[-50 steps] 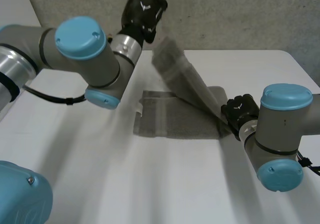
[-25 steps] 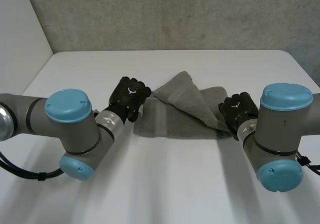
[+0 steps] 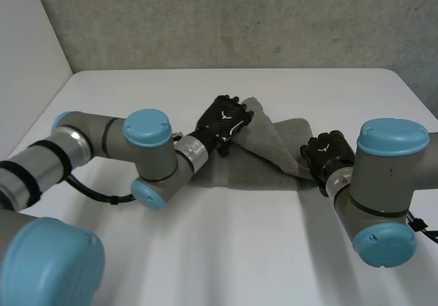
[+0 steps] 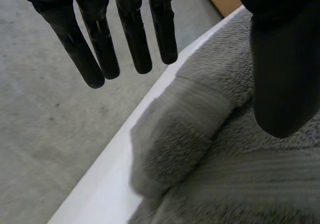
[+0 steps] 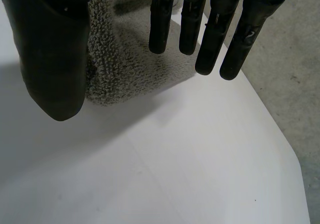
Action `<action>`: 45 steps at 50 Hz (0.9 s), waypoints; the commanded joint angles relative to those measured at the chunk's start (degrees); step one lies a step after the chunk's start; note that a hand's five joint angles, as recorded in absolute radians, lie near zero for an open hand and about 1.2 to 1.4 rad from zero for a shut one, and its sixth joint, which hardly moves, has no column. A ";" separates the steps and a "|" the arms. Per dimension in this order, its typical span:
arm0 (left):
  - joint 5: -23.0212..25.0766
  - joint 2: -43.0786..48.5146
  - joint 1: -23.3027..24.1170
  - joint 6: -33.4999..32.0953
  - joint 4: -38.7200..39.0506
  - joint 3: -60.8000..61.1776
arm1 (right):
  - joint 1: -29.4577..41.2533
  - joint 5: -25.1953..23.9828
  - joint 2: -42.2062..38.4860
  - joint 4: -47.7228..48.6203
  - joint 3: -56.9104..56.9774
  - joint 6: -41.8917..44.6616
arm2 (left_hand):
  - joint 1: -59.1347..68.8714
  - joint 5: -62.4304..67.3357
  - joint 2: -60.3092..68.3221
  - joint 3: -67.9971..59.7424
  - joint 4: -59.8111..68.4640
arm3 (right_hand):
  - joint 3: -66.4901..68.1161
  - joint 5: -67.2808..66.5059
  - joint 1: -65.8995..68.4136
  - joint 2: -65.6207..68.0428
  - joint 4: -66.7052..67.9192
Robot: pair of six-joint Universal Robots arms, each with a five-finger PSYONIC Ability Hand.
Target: Fold the towel.
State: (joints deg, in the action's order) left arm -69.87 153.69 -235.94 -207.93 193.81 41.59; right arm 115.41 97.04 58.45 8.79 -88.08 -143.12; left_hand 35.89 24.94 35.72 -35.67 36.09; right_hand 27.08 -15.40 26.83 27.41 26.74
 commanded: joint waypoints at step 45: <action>0.61 9.79 2.68 2.88 -4.05 -15.05 | 0.08 -0.18 -0.71 0.43 -1.04 0.56 | 44.11 45.06 44.28 -44.33 43.91 | -1.85 0.18 -1.60 -2.18 -1.52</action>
State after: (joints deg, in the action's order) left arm -69.17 163.33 -233.27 -204.86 189.68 26.23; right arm 115.42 96.86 57.74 9.06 -88.88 -142.69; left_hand 76.75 67.63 77.47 -78.50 77.64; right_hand 27.08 -15.40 26.82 27.41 26.74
